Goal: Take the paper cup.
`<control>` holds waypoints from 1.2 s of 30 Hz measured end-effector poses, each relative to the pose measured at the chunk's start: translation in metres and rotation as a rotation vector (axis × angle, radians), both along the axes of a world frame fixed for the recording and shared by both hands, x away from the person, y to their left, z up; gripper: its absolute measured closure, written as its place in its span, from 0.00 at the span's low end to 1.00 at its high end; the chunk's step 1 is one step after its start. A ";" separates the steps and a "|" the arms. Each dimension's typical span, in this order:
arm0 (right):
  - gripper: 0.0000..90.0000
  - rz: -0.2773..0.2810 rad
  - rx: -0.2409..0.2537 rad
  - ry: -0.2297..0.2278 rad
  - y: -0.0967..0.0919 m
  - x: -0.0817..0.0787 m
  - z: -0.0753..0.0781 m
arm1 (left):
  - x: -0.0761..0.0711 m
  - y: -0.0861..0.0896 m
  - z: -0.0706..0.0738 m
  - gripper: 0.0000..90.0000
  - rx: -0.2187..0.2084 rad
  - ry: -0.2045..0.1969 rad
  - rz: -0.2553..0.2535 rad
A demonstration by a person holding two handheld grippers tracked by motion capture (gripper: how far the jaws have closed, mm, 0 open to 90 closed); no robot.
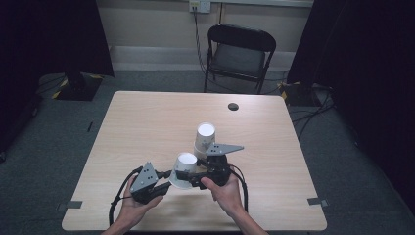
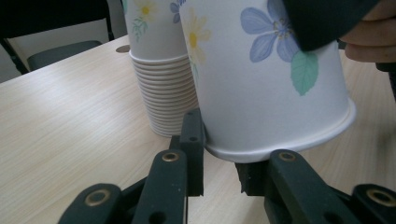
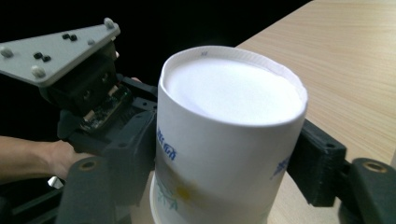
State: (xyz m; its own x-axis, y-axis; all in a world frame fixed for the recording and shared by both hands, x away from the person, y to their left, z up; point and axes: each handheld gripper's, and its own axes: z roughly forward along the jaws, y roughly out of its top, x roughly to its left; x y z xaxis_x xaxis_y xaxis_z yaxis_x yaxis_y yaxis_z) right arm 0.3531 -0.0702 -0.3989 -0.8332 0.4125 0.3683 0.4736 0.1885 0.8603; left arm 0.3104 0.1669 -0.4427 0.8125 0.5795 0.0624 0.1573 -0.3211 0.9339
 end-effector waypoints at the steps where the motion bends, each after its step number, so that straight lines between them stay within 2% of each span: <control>1: 0.36 -0.001 0.003 0.005 0.000 0.000 0.000 | 0.000 0.000 0.000 0.82 -0.008 0.000 -0.002; 4: 0.37 0.004 0.023 0.022 -0.002 0.001 0.001 | 0.000 0.002 0.001 0.80 -0.023 -0.009 0.000; 6: 0.37 0.008 0.041 0.040 -0.003 0.001 0.001 | -0.001 0.002 0.002 0.73 -0.036 -0.019 0.015; 11: 0.38 0.018 0.077 0.079 -0.005 0.004 0.001 | -0.005 0.003 0.004 0.71 -0.049 -0.062 0.038; 14: 0.38 0.018 0.106 0.119 -0.006 0.006 -0.001 | -0.006 0.003 0.005 0.71 -0.057 -0.073 0.046; 15: 0.38 0.018 0.106 0.119 -0.006 0.006 -0.001 | -0.006 0.003 0.006 0.71 -0.059 -0.078 0.049; 18: 0.38 0.021 0.145 0.168 -0.008 0.009 -0.003 | -0.008 0.001 0.006 0.68 -0.049 -0.099 0.048; 23: 0.38 0.011 0.161 0.169 -0.010 0.010 0.001 | -0.009 -0.002 0.003 0.61 -0.028 -0.104 0.049; 27: 0.38 0.002 0.149 0.161 -0.013 0.010 0.002 | -0.010 -0.002 0.005 0.64 -0.039 -0.112 0.050; 30: 0.38 -0.002 0.151 0.174 -0.014 0.012 -0.001 | -0.012 -0.003 0.006 0.74 -0.035 -0.113 0.036; 32: 0.38 0.001 0.150 0.179 -0.013 0.012 -0.001 | -0.013 -0.003 0.006 0.76 -0.019 -0.121 0.046; 36: 0.38 0.003 0.156 0.192 -0.013 0.012 -0.003 | -0.012 -0.003 0.006 0.76 -0.023 -0.115 0.039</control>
State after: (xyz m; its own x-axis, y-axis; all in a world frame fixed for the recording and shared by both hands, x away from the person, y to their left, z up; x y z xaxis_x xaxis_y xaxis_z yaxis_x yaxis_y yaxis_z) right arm 0.3654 -0.0836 -0.4018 -0.7429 0.3356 0.5792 0.6310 0.0622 0.7733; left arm 0.2987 0.1636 -0.4369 0.7776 0.6129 0.1403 0.0606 -0.2952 0.9535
